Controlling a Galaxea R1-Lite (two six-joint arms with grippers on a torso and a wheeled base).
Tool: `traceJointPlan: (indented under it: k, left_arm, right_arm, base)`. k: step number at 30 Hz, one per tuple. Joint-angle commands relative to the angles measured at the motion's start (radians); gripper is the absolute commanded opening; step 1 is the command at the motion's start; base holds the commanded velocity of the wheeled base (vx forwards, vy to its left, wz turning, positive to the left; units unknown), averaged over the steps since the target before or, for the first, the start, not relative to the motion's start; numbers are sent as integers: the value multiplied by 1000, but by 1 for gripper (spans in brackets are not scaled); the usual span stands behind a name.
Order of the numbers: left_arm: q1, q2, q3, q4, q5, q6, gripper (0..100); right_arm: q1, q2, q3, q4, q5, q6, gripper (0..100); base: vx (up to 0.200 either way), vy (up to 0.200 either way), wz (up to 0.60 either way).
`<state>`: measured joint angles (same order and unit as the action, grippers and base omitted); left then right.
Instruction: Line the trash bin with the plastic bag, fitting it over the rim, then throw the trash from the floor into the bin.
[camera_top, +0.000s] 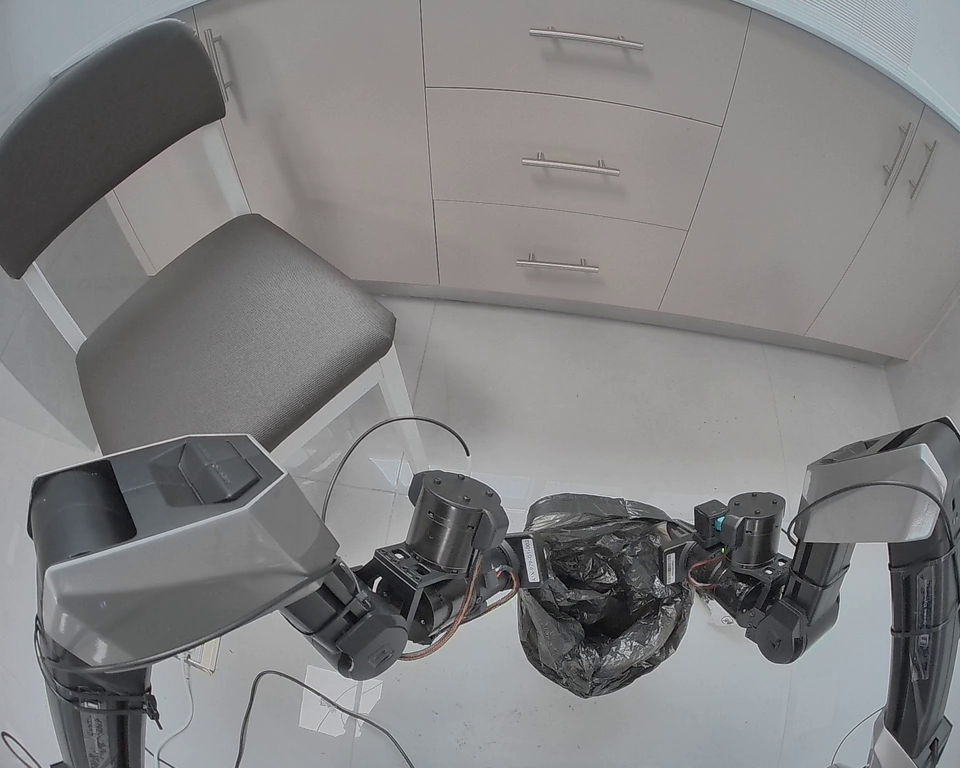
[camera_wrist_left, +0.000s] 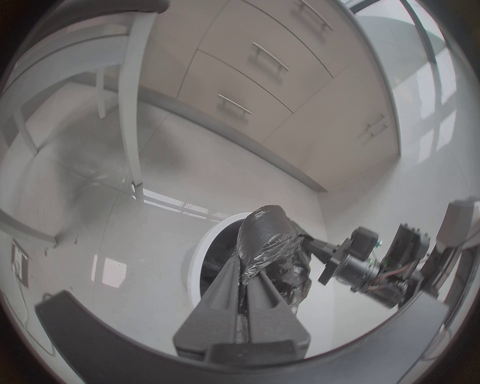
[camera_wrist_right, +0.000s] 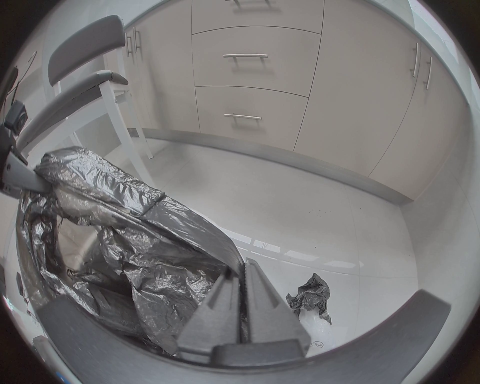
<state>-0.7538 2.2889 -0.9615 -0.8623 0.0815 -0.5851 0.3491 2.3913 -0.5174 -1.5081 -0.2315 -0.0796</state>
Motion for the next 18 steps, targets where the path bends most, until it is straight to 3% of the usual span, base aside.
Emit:
traceJointPlan:
  k: [1, 7, 18]
  left_arm:
    - [19, 41, -11, 3, 6, 80, 0]
    - [60, 81, -54, 54, 3, 202, 0]
    - [79, 96, -135, 161, -3, 229, 0]
  right_arm:
    - [-1, -6, -29, 2, 0, 0, 0]
    - [-4, -1, -64, 9, 0, 3, 0]
    - [-24, 31, -124, 11, 0, 0, 0]
  base:
    - [0, 0, 0]
    - [0, 0, 0]
    - [0, 0, 0]
